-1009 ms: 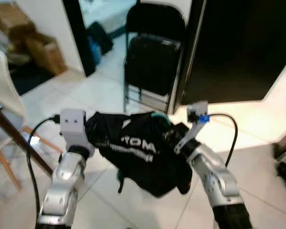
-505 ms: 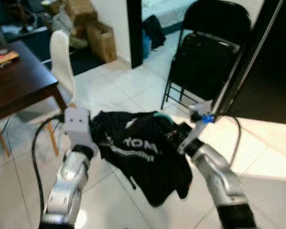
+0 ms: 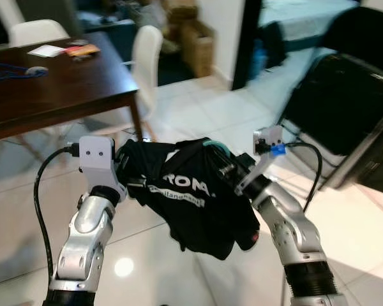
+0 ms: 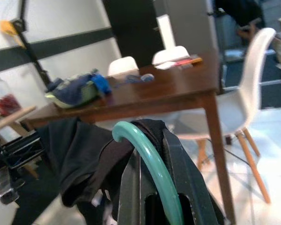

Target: Hang hanger

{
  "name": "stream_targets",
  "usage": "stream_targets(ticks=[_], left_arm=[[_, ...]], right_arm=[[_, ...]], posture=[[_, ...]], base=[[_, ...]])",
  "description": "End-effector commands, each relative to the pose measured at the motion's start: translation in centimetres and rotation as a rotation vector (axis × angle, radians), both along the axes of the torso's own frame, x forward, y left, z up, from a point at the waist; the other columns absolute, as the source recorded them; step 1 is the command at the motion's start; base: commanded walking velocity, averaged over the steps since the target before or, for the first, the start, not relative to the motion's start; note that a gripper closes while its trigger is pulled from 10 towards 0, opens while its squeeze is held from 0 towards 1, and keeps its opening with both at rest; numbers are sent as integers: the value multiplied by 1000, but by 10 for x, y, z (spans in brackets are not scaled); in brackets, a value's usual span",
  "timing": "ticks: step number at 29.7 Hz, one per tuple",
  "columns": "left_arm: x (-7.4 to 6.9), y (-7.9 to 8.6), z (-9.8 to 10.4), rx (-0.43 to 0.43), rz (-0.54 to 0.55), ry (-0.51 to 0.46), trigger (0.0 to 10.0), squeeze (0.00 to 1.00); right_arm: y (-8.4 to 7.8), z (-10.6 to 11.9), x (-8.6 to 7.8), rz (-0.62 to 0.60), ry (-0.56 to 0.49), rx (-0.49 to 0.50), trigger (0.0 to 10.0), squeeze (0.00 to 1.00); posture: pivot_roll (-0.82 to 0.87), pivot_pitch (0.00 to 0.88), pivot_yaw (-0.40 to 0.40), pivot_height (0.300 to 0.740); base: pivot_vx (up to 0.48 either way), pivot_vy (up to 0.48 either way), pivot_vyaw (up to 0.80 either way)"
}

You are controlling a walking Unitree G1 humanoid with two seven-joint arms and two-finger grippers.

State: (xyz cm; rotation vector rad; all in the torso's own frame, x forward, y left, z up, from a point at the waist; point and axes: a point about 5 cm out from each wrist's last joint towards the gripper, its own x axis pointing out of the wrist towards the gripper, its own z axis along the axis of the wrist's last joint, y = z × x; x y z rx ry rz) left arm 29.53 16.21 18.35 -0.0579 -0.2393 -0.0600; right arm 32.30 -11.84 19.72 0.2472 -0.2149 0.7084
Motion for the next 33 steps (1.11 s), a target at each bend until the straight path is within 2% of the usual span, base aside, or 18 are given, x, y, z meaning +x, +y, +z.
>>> stream_targets(ticks=[1, 3, 4, 6, 13, 15, 20, 23, 27, 33], left_arm=[[1, 3, 21, 11, -9, -73, 10000, 0], [3, 8, 40, 10, -2, -136, 10000, 0], [3, 8, 40, 10, -2, -136, 10000, 0], [4, 10, 55, 14, -3, -183, 10000, 0], [3, 10, 70, 8, -7, -230, 10000, 0], [2, 8, 72, 2, -10, -239, 10000, 0], [2, 9, 74, -3, -10, -240, 10000, 0], [1, 9, 78, -6, -12, -246, 10000, 0], [1, 7, 80, -5, -14, -253, 10000, 0], [0, 8, 95, 2, -24, -295, 10000, 0]], right_arm=[[-5, 19, 1, -27, -62, 41, 10000, 0], [-3, 45, 3, -18, -135, 91, 10000, 0], [-3, 45, 3, -18, -135, 91, 10000, 0], [1, 64, 3, 3, -195, 106, 10000, 0], [10, 89, 0, 59, -276, 136, 10000, 0], [20, 104, -5, 137, -332, 149, 10000, 0], [29, 110, -12, 199, -364, 146, 10000, 0], [39, 103, -14, 224, -360, 96, 10000, 0], [41, 102, -14, 234, -351, 104, 10000, 0], [45, 103, -17, 271, -351, 127, 10000, 0]], posture=[[-42, 107, 11, 740], [-38, 103, 8, 740], [-38, 103, 8, 740], [-35, 96, 3, 740], [-30, 88, -3, 740], [-26, 84, -6, 740], [-20, 80, -8, 740], [-17, 78, -9, 740], [-17, 78, -9, 740], [-6, 73, -5, 740]], base=[[330, 0, 0], [394, 0, 0], [394, 0, 0], [480, 0, 0], [480, 0, 0], [480, 0, 0], [480, 0, 0], [480, 0, 788], [480, 0, 788], [480, 0, 788]])
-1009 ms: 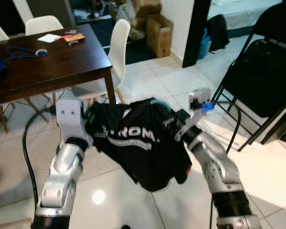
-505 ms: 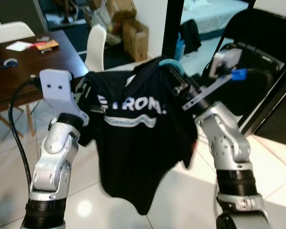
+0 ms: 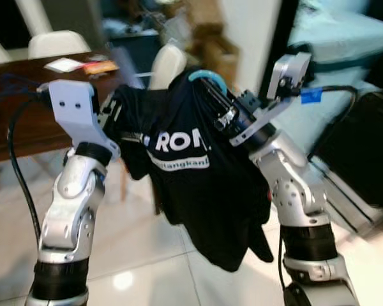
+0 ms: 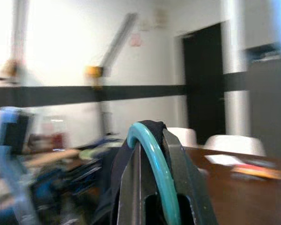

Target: Hang hanger

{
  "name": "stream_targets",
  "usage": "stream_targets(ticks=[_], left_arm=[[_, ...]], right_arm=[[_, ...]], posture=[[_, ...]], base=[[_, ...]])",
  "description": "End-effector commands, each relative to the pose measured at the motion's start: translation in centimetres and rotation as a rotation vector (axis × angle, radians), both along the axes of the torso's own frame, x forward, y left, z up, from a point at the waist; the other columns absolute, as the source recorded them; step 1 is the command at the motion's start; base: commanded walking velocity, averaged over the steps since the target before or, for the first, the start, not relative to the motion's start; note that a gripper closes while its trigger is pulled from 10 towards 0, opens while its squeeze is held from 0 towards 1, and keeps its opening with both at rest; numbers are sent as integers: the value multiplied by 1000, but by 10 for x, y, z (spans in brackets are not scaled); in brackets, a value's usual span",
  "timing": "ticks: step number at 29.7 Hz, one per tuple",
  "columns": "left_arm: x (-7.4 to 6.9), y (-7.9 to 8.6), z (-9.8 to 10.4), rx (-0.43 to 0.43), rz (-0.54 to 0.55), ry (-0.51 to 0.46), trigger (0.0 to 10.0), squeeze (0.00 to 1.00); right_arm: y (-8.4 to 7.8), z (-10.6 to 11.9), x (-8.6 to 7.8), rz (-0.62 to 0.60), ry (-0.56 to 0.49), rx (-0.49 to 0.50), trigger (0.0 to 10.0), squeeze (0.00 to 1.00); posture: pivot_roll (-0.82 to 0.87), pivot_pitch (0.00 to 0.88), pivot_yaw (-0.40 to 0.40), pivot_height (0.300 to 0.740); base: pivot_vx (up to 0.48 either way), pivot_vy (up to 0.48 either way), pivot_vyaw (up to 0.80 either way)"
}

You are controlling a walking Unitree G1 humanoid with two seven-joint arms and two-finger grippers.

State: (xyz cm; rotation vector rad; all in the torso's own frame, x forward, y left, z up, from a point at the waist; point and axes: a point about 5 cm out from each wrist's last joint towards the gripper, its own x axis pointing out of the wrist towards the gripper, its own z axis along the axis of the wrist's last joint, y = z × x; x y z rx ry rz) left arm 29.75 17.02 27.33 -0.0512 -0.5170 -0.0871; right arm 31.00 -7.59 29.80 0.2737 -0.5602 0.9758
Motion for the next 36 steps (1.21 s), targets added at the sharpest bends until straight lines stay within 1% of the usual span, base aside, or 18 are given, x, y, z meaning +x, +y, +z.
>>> stream_targets(ticks=[1, 9, 12, 13, 14, 17, 19, 25, 27, 31, 34, 36], left_arm=[[-2, -1, 8, 4, -6, -24, 10000, 0], [-1, -2, 14, 6, -12, -37, 10000, 0], [-1, -2, 14, 10, -15, -37, 10000, 0], [0, -2, 16, 10, -19, -41, 10000, 0], [0, -2, 16, 10, -19, -41, 10000, 0], [0, -3, 20, 12, -35, -53, 10000, 0], [1, -4, 25, 8, -59, -68, 10000, 0], [0, -8, 37, 7, -96, -103, 10000, 0], [-1, -13, 42, -1, -125, -120, 10000, 0], [-3, -20, 44, -9, -155, -126, 10000, 0], [-4, -21, 44, -11, -159, -128, 10000, 0], [-4, -21, 45, -11, -160, -131, 10000, 0]], right_arm=[[3, 3, -4, 38, -15, -1, 10000, 0], [7, 3, -6, 60, -15, 1, 10000, 0], [7, 4, -6, 48, -7, 28, 10000, 0], [6, 6, -1, 15, 23, 47, 10000, 0], [6, 6, -1, 15, 23, 47, 10000, 0], [5, 8, 5, -36, 65, 73, 10000, 0], [6, 7, 7, -38, 78, 49, 10000, 0], [7, 6, 8, -26, 105, 52, 10000, 0], [6, 5, 8, -24, 108, 56, 10000, 0], [6, 7, 8, -31, 108, 63, 10000, 0], [6, 8, 8, -34, 103, 67, 10000, 0], [6, 8, 7, -34, 102, 71, 10000, 0]], posture=[[-5, 77, -4, 740], [-4, 83, -1, 740], [-5, 88, 2, 740], [-5, 88, 2, 740], [-5, 88, 2, 740], [-5, 88, 2, 740], [-4, 90, 0, 740], [-3, 92, 0, 740], [-2, 93, 1, 740], [-1, 93, 1, 740], [-1, 94, 1, 740], [0, 93, 0, 740]], base=[[480, 0, 788], [480, 0, 788], [480, 0, 769], [480, 0, 0], [480, 0, 0], [480, 0, 0], [480, 0, 0], [480, 0, -800], [480, 0, -800], [480, 0, -800], [480, 0, -800], [480, 0, 0]])
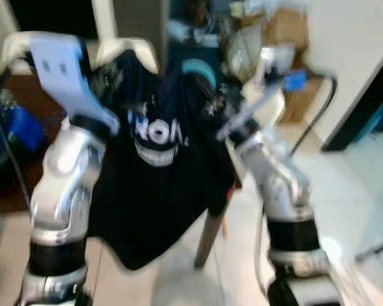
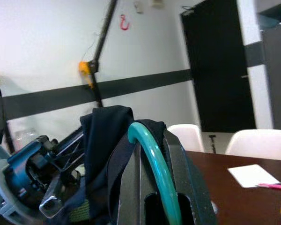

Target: Hang hanger

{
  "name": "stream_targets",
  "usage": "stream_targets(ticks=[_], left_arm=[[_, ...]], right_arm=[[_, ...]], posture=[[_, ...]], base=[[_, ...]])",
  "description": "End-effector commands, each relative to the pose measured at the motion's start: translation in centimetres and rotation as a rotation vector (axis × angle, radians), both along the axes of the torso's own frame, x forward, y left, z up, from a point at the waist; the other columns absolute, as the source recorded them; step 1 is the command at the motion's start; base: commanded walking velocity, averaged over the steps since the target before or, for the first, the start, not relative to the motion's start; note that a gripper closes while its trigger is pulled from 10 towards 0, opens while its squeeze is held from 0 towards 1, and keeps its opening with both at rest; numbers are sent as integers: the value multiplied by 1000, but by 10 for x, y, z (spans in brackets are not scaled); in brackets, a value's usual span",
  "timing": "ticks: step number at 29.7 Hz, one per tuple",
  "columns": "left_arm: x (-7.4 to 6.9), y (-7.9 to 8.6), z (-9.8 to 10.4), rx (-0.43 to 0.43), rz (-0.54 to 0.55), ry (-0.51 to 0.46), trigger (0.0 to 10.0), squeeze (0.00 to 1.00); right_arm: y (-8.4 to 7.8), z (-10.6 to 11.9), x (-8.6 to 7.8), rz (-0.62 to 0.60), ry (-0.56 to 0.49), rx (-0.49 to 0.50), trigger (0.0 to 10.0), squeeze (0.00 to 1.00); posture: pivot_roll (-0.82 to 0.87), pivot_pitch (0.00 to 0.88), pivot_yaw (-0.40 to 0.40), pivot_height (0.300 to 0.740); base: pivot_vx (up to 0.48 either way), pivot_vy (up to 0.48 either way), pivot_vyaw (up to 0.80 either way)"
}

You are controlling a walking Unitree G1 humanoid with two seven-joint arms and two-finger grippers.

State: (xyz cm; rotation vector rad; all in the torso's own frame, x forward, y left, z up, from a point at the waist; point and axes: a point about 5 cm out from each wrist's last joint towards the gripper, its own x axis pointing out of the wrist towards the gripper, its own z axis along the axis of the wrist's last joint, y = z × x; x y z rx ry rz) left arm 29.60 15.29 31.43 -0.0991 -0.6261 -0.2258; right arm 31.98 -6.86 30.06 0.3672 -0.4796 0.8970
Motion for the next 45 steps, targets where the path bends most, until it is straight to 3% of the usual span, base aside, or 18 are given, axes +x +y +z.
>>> stream_targets(ticks=[1, 11, 15, 17, 19, 21, 24, 26, 27, 28, 30, 32, 33, 34, 36, 39, 41, 45], left_arm=[[-3, -4, 4, 5, -18, -19, 10000, 0], [-2, 4, 13, 3, 7, -39, 10000, 0], [-3, 21, 22, 16, 83, -67, 10000, 0], [-4, 40, 28, 12, 185, -74, 10000, 0], [-6, 49, 28, 8, 233, -70, 10000, 0], [-7, 55, 25, 7, 271, -52, 10000, 0], [-8, 55, -1, 16, 275, 61, 10000, 0], [-8, 55, -1, 16, 275, 61, 10000, 0], [-4, 27, -39, 59, 132, 222, 10000, 0], [-4, 17, -51, 79, 81, 271, 10000, 0], [-4, 17, -51, 79, 81, 271, 10000, 0], [-10, -12, -71, 127, -86, 329, 10000, 0], [-10, -12, -71, 127, -86, 329, 10000, 0], [-14, -24, -77, 161, -155, 336, 10000, 0], [-27, -47, -92, 243, -326, 364, 10000, 0], [-31, -53, -97, 260, -377, 376, 10000, 0], [-36, -56, -101, 282, -405, 383, 10000, 0], [-38, -55, -102, 300, -399, 379, 10000, 0]], right_arm=[[-2, 6, -3, 7, -21, 16, 10000, 0], [5, 8, -14, 81, -74, 9, 10000, 0], [10, 9, -20, 127, -92, 0, 10000, 0], [22, 2, -30, 202, -141, -98, 10000, 0], [26, -1, -34, 219, -149, -125, 10000, 0], [29, -4, -35, 221, -153, -147, 10000, 0], [28, -11, -29, 169, -104, -138, 10000, 0], [28, -11, -29, 169, -104, -138, 10000, 0], [27, -16, -25, 149, -72, -155, 10000, 0], [26, -18, -24, 146, -63, -159, 10000, 0], [26, -18, -24, 146, -63, -159, 10000, 0], [26, -20, -22, 136, -56, -173, 10000, 0], [26, -20, -22, 136, -56, -173, 10000, 0], [25, -21, -22, 131, -53, -179, 10000, 0], [27, -34, -17, 80, -23, -280, 10000, 0], [27, -41, -15, 55, -10, -331, 10000, 0], [26, -53, -11, 14, 27, -415, 10000, 0], [20, -56, -10, 11, 48, -409, 10000, 0]], posture=[[0, 93, 0, 740], [3, 95, 1, 740], [0, 96, 2, 740], [1, 96, 3, 740], [1, 96, 3, 740], [5, 96, 4, 740], [16, 96, -2, 740], [16, 96, -2, 740], [19, 95, -6, 740], [19, 95, -6, 740], [19, 95, -6, 740], [19, 94, -7, 740], [19, 94, -7, 740], [18, 91, -6, 740], [20, 91, -4, 740], [20, 91, -4, 740], [20, 96, -4, 740], [21, 102, -5, 740]], base=[[480, 0, 0], [480, 0, 0], [480, 0, 0], [480, 0, 0], [480, 0, 400], [480, 0, 800], [425, 0, 533], [315, 0, 0], [0, 0, 0], [0, 0, 0], [0, 0, 0], [0, 0, 0], [0, 0, 0], [0, 0, 0], [0, 0, 0], [0, 0, 0], [0, 0, 0], [0, 0, 0]])
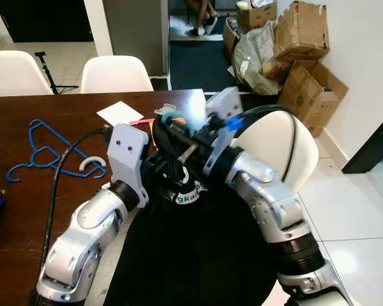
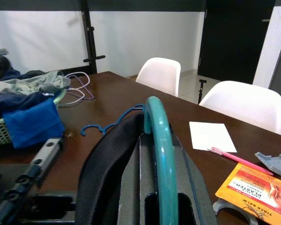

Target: Hang hanger

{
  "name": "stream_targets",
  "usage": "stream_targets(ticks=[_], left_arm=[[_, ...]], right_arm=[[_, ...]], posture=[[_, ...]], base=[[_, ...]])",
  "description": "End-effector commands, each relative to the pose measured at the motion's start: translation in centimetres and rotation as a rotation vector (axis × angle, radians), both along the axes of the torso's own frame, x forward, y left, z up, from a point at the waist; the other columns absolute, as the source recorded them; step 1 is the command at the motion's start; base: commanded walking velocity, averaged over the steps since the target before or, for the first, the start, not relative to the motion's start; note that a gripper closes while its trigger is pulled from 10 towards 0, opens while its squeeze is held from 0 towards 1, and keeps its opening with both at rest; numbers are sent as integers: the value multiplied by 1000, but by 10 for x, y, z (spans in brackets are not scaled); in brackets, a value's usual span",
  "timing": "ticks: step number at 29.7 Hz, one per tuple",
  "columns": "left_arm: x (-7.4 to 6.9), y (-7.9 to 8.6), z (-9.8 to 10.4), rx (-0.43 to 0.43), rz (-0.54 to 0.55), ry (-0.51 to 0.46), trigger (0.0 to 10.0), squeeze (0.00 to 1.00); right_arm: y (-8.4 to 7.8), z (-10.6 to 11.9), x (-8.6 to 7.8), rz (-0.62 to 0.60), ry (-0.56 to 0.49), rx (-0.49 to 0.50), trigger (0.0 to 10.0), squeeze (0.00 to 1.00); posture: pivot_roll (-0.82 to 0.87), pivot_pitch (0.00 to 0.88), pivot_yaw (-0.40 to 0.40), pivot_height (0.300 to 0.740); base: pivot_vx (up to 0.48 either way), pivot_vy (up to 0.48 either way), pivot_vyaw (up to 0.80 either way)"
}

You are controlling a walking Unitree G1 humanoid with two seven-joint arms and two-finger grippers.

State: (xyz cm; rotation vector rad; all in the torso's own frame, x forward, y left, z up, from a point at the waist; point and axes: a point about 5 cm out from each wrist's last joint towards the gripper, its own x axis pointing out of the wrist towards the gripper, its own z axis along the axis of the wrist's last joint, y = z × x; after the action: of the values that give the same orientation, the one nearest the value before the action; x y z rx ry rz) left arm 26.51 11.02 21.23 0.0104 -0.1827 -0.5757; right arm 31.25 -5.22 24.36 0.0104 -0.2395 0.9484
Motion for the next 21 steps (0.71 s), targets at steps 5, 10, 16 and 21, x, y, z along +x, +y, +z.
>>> stream_targets(ticks=[5, 10, 16, 21], left_arm=[[-6, -6, -3, 70, -58, -22, 10000, 0], [9, 29, -2, 137, 158, -47, 10000, 0], [18, 94, -14, 247, 520, 22, 10000, 0], [10, 104, -32, 273, 605, 73, 10000, 0]], right_arm=[[-2, -3, -8, 81, -2, -13, 10000, 0], [-4, -7, -7, 63, 17, -6, 10000, 0], [-7, -25, 0, -11, 73, -98, 10000, 0], [-13, -35, 4, -48, 98, -171, 10000, 0]], posture=[[18, 109, -7, 740], [19, 122, -7, 740], [25, 130, -9, 740], [26, 140, -13, 740]], base=[[0, 0, 0], [0, 0, 0], [0, 0, 0], [0, 0, 0]])
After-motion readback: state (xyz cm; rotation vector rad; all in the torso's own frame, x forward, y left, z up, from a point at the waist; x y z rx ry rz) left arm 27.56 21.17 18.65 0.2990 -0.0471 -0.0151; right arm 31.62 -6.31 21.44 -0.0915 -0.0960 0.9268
